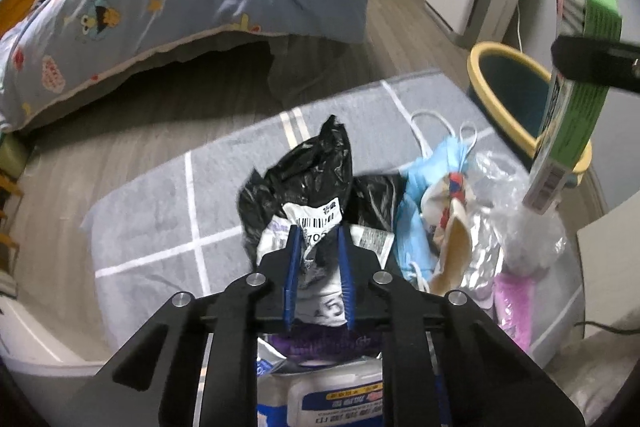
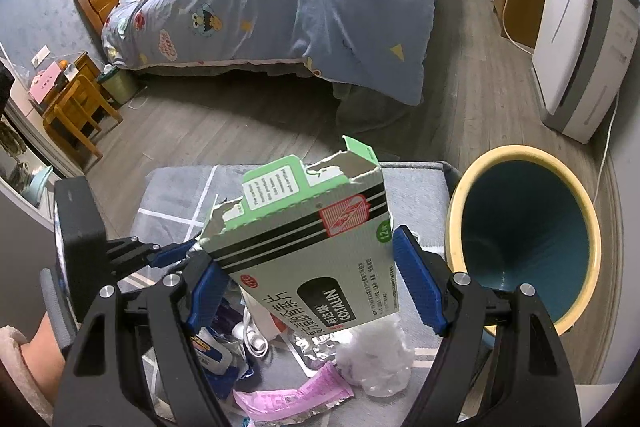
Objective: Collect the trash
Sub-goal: 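Grasp the black plastic bag with the left gripper while the right gripper holds the box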
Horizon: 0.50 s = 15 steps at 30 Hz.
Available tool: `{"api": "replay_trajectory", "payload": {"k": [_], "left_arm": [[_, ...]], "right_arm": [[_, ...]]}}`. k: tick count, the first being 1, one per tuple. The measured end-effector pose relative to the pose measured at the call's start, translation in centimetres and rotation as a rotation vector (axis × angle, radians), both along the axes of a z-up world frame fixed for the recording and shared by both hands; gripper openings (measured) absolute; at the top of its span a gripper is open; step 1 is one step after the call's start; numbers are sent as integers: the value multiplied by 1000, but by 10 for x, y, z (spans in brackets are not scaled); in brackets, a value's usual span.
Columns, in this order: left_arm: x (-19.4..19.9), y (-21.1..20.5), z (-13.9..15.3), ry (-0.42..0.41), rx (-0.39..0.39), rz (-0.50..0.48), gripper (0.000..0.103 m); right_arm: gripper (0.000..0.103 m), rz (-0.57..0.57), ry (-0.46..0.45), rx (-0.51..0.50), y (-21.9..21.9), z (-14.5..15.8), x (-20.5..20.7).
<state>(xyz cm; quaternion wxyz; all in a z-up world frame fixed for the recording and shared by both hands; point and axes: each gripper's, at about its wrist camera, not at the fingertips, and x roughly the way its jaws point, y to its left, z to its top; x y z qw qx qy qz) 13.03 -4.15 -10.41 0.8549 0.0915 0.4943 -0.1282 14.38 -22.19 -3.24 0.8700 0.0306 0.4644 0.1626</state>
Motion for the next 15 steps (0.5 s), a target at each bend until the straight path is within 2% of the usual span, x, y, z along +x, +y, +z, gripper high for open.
{"api": "replay_trajectory", "payload": {"k": [8, 15], "left_arm": [[-1, 12, 47, -103, -86, 60, 17], [-10, 3, 94, -195, -168, 39, 16]], "right_arm": [[77, -17, -16, 79, -9, 25, -2], [77, -14, -102, 82, -31, 64, -9]]}}
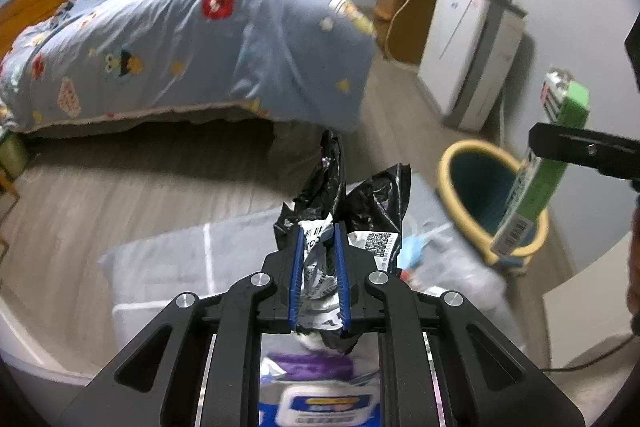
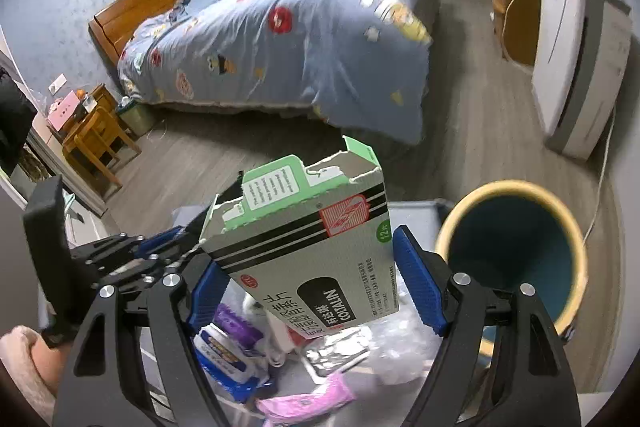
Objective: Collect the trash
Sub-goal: 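Grasp the black plastic bag with the left gripper while the right gripper holds the box, then carry box and black bag over the bin and open both grippers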
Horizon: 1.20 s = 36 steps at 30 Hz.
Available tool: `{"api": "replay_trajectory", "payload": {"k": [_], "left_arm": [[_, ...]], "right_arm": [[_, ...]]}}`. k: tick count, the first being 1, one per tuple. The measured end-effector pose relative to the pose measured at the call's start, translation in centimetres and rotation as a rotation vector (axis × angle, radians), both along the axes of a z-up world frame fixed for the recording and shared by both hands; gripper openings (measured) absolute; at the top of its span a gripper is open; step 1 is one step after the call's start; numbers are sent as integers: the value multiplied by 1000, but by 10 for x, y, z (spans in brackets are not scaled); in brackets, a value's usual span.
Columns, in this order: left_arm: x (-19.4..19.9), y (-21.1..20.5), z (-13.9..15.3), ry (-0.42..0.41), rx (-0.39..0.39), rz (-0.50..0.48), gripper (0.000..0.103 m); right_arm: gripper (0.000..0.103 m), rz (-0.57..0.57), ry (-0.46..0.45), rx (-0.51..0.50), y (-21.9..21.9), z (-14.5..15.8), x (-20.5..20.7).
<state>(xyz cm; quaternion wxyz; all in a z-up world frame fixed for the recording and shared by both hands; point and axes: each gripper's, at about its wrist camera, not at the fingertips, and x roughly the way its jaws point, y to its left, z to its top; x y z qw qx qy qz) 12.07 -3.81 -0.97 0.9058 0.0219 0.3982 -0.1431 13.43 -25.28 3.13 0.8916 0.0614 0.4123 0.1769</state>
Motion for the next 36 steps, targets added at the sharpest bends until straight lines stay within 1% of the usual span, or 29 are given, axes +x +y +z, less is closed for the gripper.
{"api": "replay_trajectory", "payload": {"k": [2, 5, 10, 13, 17, 20, 22, 27, 30, 36], "left_arm": [[-3, -6, 10, -19, -15, -16, 16], [-7, -19, 24, -45, -26, -43, 16], [-6, -48, 40, -59, -70, -107, 16], [-4, -72, 39, -56, -73, -158, 16], [1, -112, 28, -21, -93, -236, 16], [6, -145, 12, 7, -82, -304, 16], [15, -164, 0, 42, -95, -334, 16], [41, -195, -26, 118, -131, -356, 16], [52, -210, -39, 138, -122, -361, 16], [65, -232, -55, 149, -95, -377, 16]], "right_arm": [[77, -22, -26, -19, -16, 8, -4], [77, -70, -40, -46, -45, 11, -7], [77, -160, -39, -60, -95, 6, -9], [77, -221, -36, -78, -124, -2, -10], [77, -294, -19, -78, -157, -16, -6], [77, -341, -4, -69, -178, -32, -4], [77, -374, 17, -60, -192, -46, -2], [77, -413, 58, -37, -212, -72, 1], [77, -426, 84, -21, -218, -84, 6], [77, -445, 114, -11, -224, -101, 17]]}}
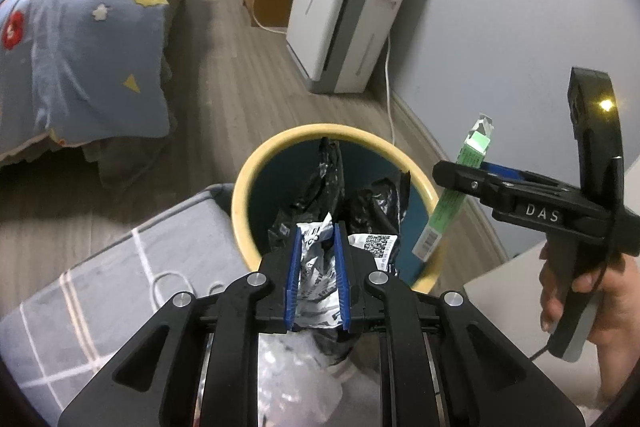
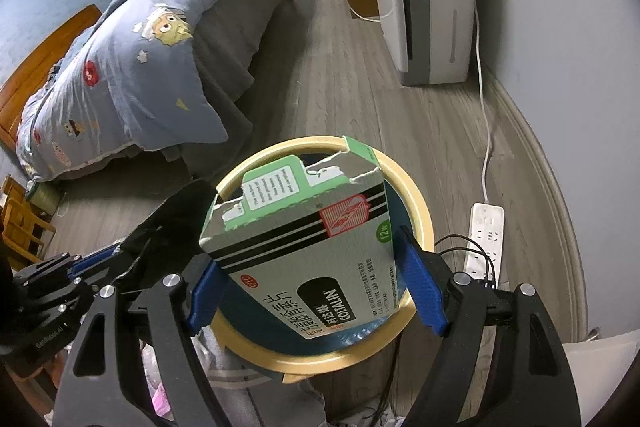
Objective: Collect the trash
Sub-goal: 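Carry box and black bag over the bin and open both grippers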
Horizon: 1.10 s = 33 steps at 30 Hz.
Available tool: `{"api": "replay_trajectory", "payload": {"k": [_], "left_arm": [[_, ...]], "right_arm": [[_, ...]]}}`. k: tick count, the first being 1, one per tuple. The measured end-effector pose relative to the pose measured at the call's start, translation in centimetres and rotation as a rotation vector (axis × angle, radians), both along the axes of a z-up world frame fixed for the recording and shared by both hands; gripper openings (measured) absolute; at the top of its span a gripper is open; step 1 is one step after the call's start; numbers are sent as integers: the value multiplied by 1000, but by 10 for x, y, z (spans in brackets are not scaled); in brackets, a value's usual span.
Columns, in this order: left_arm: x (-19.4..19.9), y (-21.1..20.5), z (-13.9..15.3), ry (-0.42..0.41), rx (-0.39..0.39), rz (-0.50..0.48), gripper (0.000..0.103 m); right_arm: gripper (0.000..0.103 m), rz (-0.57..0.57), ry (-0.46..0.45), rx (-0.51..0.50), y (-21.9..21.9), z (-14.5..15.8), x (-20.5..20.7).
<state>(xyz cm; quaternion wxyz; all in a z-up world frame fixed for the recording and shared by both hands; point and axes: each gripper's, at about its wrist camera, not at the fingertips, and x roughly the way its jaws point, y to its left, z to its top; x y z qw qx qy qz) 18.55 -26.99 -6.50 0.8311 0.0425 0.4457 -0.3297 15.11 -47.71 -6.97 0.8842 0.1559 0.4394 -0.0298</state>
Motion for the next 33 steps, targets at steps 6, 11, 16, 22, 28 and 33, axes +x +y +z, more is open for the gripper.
{"api": "replay_trajectory", "payload": {"k": [6, 11, 16, 22, 28, 33], "left_arm": [[8, -17, -2, -37, 22, -32, 26], [12, -17, 2, -78, 24, -29, 61], [16, -8, 1, -94, 49, -19, 62], [21, 15, 5, -113, 50, 34, 75], [17, 40, 18, -121, 26, 85, 83], [5, 62, 30, -144, 19, 132, 90]], "right_arm": [[77, -9, 14, 3, -4, -8, 10], [77, -16, 24, -1, -8, -14, 18], [77, -1, 56, -3, -3, -23, 28], [88, 17, 64, -26, 6, -24, 32], [95, 5, 51, -45, 5, -17, 25], [97, 5, 41, -58, 9, -7, 14]]}}
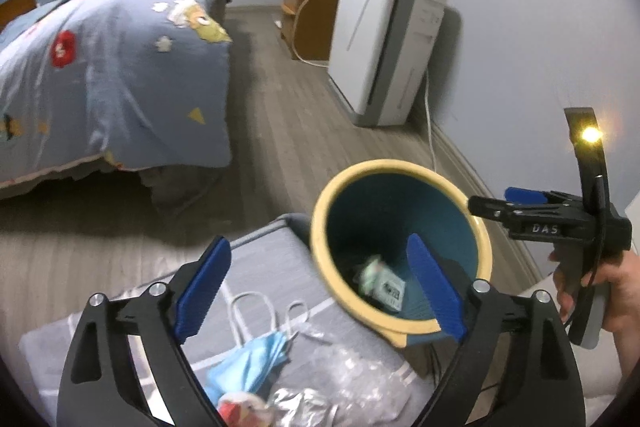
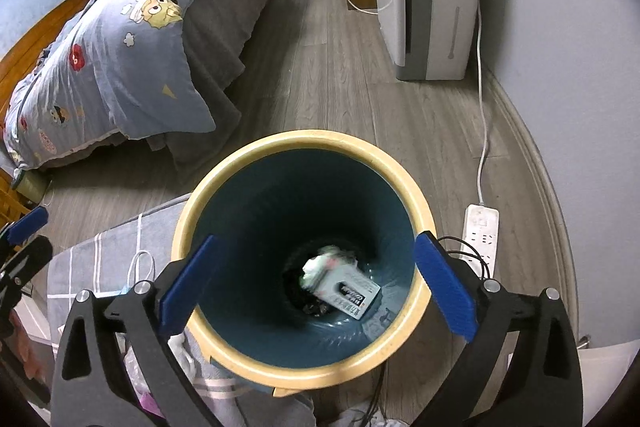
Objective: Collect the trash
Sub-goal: 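Move both grippers back over the trash pile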
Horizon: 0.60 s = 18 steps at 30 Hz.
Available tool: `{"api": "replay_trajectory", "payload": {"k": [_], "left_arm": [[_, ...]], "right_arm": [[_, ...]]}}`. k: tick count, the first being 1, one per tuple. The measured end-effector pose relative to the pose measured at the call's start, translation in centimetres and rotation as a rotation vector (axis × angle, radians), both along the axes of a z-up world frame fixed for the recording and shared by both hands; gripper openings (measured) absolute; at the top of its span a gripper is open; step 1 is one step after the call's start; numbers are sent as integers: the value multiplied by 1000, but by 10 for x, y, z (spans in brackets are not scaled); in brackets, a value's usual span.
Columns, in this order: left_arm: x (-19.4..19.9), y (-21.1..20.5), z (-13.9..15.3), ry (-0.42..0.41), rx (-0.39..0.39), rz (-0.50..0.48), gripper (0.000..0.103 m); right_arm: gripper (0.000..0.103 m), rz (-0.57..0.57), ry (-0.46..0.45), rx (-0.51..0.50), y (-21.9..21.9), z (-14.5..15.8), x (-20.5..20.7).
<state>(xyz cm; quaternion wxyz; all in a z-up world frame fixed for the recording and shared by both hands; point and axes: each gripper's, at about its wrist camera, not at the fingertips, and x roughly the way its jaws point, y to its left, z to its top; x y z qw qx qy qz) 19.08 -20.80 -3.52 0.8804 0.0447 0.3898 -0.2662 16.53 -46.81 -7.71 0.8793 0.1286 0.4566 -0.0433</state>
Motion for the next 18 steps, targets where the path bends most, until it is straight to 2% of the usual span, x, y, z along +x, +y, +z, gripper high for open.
{"api": "replay_trajectory", "payload": {"k": [9, 18], "left_arm": [[-28, 54, 20, -37, 28, 92, 93], [-70, 123, 31, -57, 82, 184, 94]], "right_arm": [[97, 45, -30, -8, 26, 25, -21], [97, 151, -80, -31, 76, 50, -41]]}}
